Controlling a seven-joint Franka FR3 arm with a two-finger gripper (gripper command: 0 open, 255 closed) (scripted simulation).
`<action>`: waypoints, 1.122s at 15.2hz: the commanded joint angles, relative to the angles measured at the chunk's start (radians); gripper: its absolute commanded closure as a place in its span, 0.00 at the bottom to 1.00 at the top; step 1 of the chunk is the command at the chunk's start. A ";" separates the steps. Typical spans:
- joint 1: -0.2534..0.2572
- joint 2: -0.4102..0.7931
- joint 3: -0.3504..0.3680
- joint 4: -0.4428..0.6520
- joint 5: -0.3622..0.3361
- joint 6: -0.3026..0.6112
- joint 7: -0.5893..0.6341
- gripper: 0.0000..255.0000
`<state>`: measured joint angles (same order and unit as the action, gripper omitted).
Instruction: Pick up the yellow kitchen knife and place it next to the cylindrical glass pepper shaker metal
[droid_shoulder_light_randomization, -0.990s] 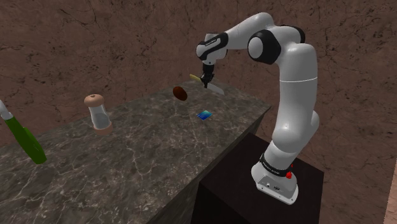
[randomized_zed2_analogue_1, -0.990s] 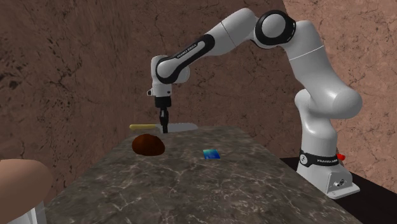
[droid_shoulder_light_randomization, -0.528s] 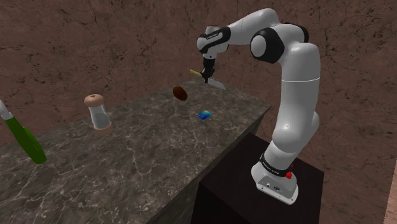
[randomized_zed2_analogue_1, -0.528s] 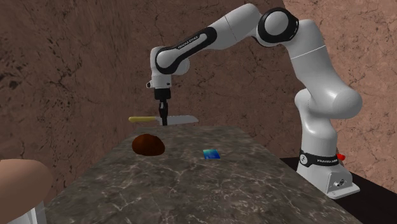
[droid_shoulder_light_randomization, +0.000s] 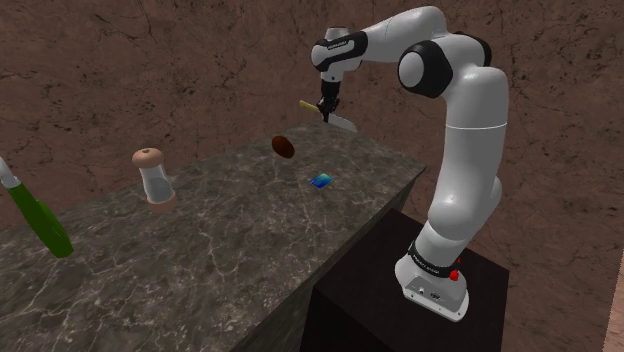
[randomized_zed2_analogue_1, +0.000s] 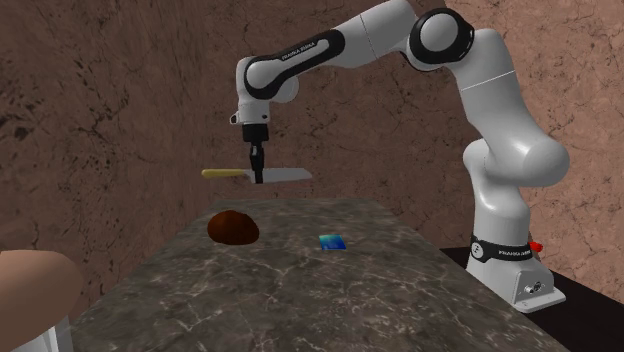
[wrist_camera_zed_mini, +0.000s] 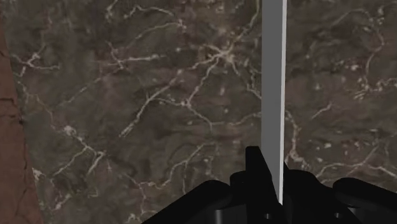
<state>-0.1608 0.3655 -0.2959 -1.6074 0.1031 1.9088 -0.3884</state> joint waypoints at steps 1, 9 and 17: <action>0.000 -0.003 -0.001 0.021 -0.002 -0.025 0.002 1.00; -0.002 -0.019 -0.004 0.107 -0.008 -0.125 0.007 1.00; -0.008 -0.019 -0.006 0.215 -0.009 -0.233 0.009 1.00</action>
<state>-0.1662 0.3417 -0.3017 -1.4114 0.0925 1.6907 -0.3781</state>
